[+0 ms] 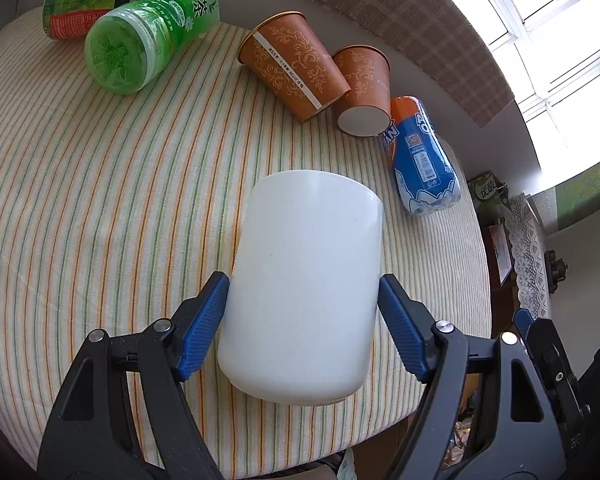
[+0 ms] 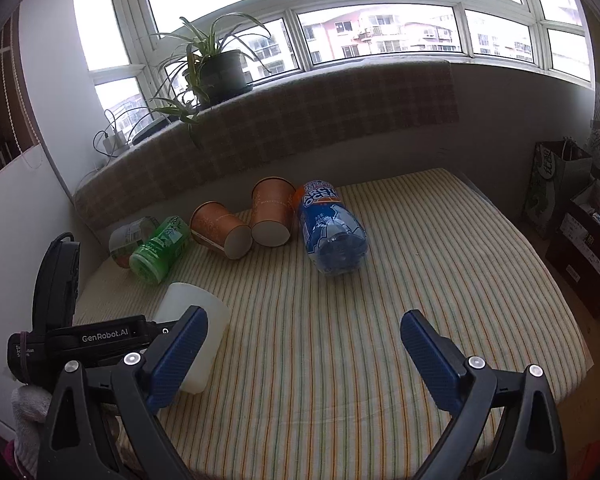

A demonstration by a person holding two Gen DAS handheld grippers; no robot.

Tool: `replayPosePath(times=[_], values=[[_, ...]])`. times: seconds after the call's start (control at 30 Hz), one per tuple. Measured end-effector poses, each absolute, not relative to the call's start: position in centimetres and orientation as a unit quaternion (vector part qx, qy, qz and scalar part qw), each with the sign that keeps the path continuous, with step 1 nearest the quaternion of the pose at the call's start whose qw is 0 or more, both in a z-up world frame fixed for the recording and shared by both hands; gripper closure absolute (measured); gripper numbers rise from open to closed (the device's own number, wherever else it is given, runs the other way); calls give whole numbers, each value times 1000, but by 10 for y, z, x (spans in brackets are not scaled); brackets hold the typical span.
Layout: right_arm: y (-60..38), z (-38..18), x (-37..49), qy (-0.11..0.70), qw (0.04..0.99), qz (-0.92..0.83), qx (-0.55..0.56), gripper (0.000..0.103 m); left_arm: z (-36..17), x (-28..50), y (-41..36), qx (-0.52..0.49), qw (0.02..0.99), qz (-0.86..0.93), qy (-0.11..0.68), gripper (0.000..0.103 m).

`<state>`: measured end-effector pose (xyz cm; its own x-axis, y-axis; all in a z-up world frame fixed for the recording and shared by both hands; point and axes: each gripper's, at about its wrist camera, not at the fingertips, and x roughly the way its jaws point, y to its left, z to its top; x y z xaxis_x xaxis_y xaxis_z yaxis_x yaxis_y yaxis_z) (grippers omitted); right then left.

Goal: Flip cup upright
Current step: 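Lift the white cup with the left tool and turn it toward the right tool, then close the right tool on the white cup while the left tool releases it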

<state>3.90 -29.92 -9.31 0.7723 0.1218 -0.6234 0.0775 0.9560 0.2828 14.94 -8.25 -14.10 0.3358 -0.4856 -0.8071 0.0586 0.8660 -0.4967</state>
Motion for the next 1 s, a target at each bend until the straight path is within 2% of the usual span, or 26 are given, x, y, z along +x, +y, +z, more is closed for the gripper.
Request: replayPosePath(times=[0.33,1.0], values=[[-297,-98,54,365,909,58,194,4,-139,152,-76,-203,782,-184,559,22],[-272,-110,99,439,856,129,240,4,-83,87,-40,-68,871,-134,467,22]])
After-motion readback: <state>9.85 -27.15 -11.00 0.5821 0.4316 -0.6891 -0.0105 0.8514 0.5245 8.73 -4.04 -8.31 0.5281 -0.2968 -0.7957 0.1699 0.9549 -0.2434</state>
